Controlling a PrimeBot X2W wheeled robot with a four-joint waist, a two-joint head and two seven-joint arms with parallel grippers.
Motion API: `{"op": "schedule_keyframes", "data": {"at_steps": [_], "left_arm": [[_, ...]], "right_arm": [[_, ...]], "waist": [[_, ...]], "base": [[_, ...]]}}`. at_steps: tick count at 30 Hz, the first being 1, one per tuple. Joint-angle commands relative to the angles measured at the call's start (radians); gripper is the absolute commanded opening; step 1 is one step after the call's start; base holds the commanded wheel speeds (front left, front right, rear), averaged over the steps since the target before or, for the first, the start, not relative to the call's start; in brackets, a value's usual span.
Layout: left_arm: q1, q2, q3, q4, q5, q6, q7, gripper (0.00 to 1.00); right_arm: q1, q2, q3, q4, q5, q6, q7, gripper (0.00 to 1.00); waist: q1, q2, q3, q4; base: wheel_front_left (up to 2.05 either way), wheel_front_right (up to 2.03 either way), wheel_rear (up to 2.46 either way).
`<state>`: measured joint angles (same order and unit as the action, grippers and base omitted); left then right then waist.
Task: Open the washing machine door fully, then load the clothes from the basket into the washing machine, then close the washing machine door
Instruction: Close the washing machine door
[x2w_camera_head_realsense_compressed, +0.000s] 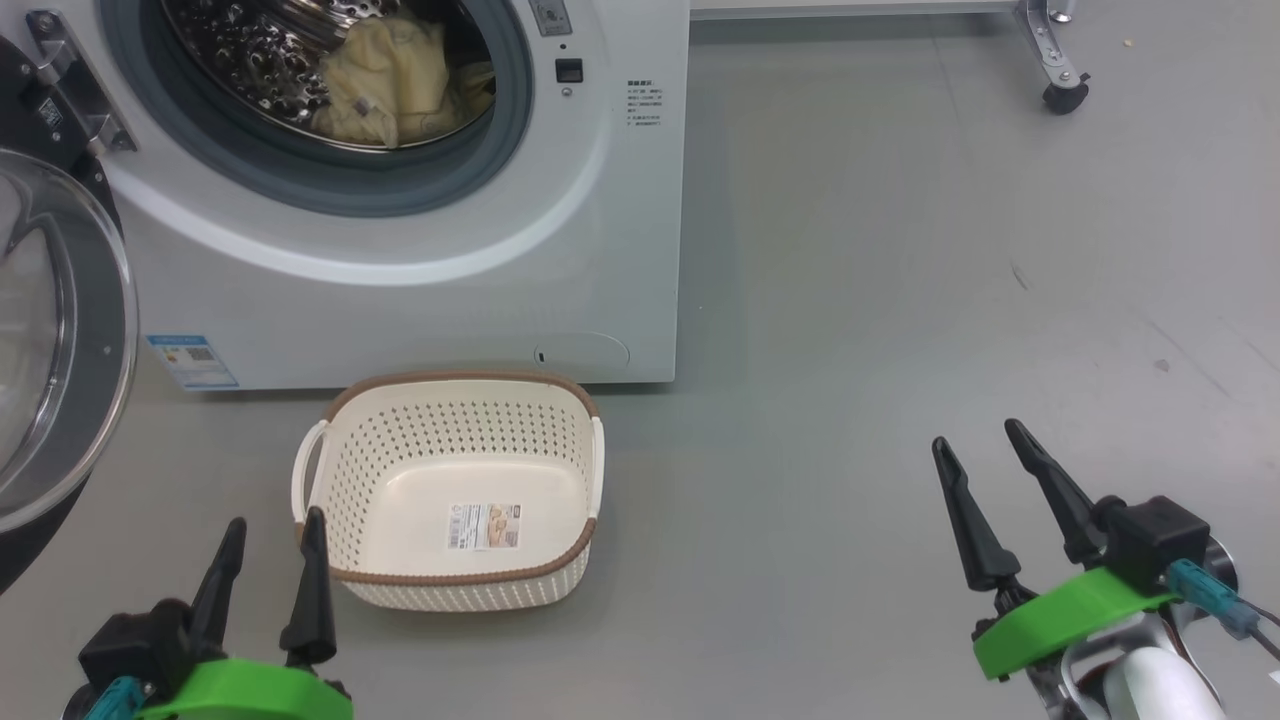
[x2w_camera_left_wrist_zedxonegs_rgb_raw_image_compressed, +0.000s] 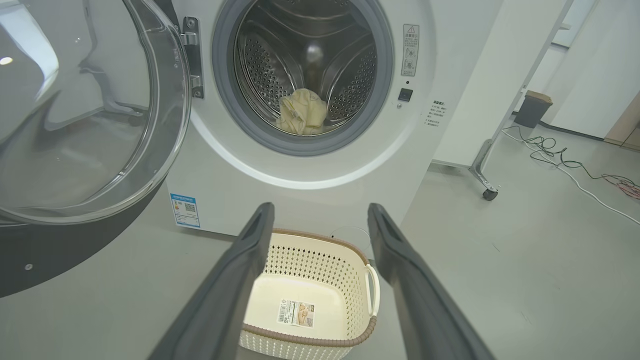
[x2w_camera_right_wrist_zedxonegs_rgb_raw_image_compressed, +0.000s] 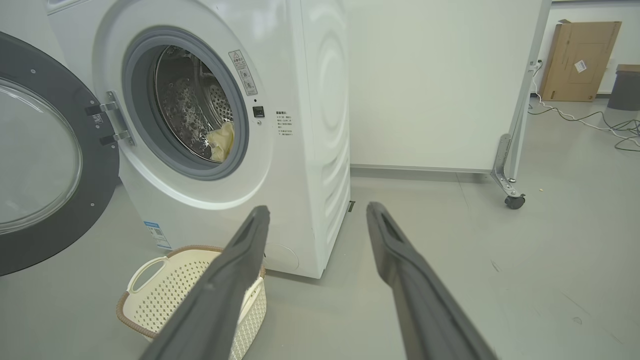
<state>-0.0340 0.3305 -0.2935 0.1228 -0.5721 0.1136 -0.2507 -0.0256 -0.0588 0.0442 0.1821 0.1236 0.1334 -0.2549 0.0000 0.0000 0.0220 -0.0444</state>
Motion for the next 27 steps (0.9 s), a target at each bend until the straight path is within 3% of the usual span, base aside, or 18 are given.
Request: {"op": "schedule_keyframes", "data": {"at_steps": [1, 16, 27], "left_arm": [[-0.049, 0.018, 0.051, -0.027, 0.009, -0.003, -0.011, 1.00], [-0.051, 0.012, 0.052, -0.014, 0.015, -0.006, -0.011, 1.00], [-0.052, 0.013, 0.043, -0.020, 0.021, 0.003, -0.006, 1.00]], "right_arm": [[-0.040, -0.005, 0.021, -0.027, 0.008, -0.003, -0.007, 1.00], [-0.037, -0.004, 0.017, -0.023, 0.008, -0.003, -0.007, 1.00], [-0.023, 0.001, 0.016, -0.029, 0.032, -0.003, -0.007, 1.00]], "waist": [[0.0000, 0.0000, 0.001, -0.001], [0.0000, 0.0000, -0.009, 0.004], [0.0000, 0.0000, -0.018, 0.113]], "base": [[0.00, 0.00, 0.00], [0.00, 0.00, 0.00], [0.00, 0.00, 0.00]]}}
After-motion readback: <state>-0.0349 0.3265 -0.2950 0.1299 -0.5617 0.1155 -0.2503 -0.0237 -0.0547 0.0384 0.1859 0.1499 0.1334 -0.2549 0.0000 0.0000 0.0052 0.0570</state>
